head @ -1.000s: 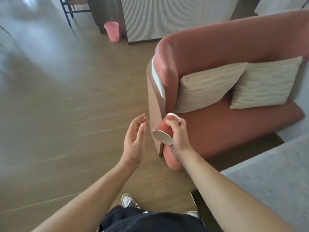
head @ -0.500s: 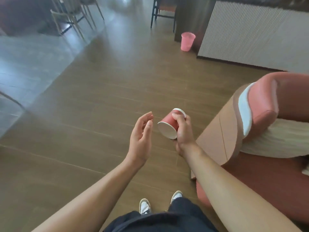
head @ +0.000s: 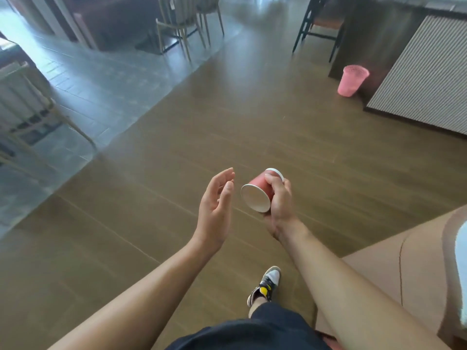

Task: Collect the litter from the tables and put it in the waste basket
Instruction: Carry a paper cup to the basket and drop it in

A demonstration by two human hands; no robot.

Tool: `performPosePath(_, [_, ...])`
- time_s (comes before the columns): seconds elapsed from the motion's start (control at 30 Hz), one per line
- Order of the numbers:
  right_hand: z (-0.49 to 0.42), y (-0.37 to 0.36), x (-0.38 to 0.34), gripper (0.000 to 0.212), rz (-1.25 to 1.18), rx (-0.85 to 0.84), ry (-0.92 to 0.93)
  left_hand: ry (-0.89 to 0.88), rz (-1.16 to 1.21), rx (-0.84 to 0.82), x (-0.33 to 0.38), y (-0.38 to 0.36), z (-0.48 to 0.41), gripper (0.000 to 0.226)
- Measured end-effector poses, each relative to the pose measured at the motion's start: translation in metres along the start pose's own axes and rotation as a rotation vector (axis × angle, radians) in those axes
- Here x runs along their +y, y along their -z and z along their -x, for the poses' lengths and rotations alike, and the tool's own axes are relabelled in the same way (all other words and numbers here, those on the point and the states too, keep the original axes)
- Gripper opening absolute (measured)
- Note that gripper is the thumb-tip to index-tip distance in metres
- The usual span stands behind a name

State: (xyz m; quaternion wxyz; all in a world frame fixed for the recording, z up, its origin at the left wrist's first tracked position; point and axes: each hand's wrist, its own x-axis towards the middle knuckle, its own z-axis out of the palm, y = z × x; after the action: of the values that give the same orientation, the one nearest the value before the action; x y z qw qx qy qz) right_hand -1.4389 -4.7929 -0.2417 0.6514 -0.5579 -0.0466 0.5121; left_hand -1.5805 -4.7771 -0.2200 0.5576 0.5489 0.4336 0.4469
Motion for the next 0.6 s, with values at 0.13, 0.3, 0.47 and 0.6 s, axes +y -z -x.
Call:
performPosePath(0.13, [-0.062, 0.002, -0.047, 0.025, -0.012, -0.008, -0.010, -0.007, 0.000, -0.018, 0.002, -0.049, -0.063, 0.037])
performPosePath(0.3, [-0.136, 0.015, -0.119, 0.027, -0.035, 0.036, 0.027, -0.036, -0.011, -0.056, 0.009, -0.118, -0.142, 0.036])
performPosePath(0.47, [-0.190, 0.032, -0.160, 0.022, -0.071, 0.101, 0.056, -0.049, -0.001, -0.100, 0.009, -0.166, -0.196, 0.042])
performPosePath(0.6, [-0.232, 0.039, -0.187, 0.015, -0.126, 0.117, 0.074, -0.052, -0.002, -0.136, 0.005, -0.200, -0.247, 0.041])
